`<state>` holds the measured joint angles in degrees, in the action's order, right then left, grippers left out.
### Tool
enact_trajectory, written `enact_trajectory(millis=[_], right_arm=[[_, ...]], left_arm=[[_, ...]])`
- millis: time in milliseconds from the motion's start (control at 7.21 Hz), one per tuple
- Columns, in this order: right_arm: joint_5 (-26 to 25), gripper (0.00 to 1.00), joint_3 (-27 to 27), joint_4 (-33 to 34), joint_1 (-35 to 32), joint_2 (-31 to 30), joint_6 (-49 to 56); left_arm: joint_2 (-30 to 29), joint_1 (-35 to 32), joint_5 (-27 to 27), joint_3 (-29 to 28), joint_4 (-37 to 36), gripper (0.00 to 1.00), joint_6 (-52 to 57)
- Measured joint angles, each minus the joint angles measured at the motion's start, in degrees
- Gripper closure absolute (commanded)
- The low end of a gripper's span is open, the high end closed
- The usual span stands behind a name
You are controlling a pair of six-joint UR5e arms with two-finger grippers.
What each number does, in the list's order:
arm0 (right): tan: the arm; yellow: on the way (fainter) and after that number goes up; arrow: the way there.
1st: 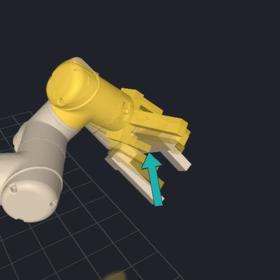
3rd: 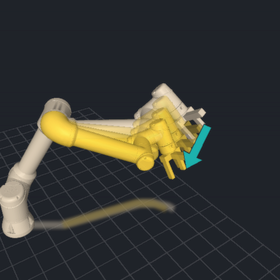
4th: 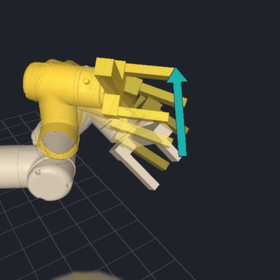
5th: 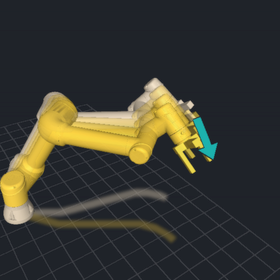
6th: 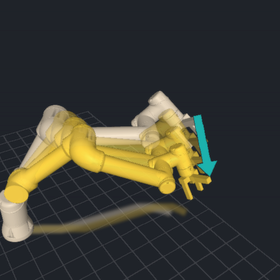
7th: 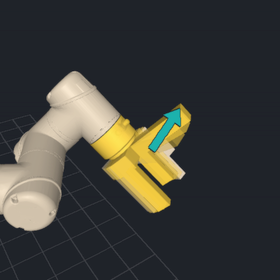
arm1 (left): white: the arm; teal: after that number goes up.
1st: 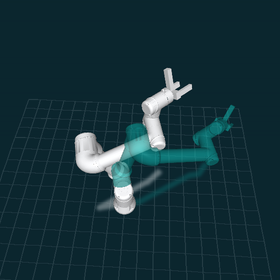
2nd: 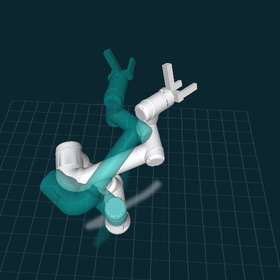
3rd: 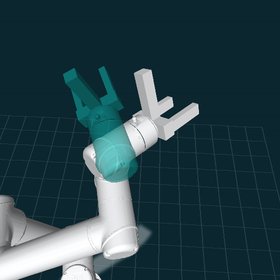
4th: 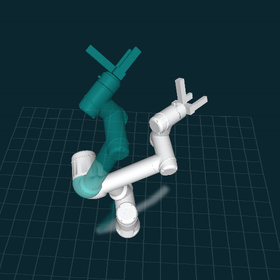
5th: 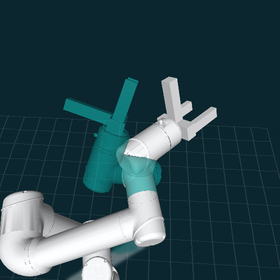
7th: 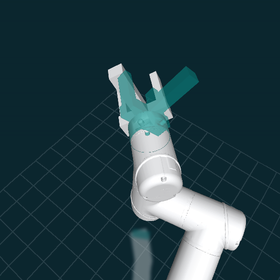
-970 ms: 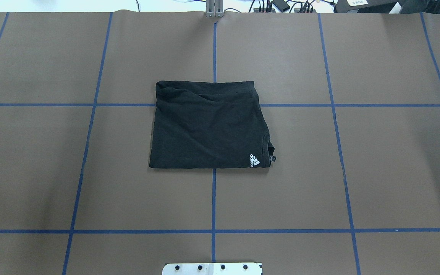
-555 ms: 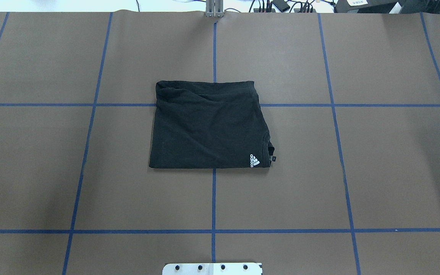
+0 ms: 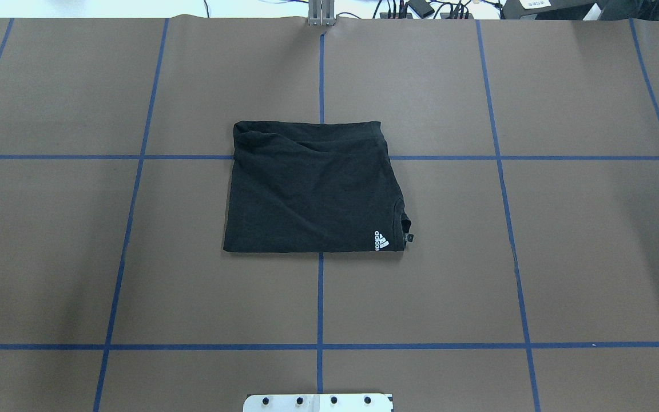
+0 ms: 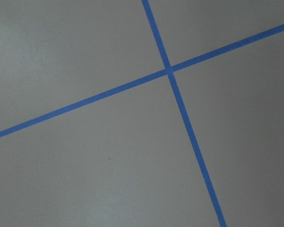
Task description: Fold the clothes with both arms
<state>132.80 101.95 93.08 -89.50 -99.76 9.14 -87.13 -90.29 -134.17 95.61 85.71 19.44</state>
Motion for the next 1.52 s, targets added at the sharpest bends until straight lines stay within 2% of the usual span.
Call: enact_trajectory(millis=[1525], right_arm=[[0.4, 0.0, 0.2, -0.1, 0.0, -0.3, -1.0]], left_arm=[[0.0, 0.0, -0.4, -0.5, -0.1, 0.0, -0.2]])
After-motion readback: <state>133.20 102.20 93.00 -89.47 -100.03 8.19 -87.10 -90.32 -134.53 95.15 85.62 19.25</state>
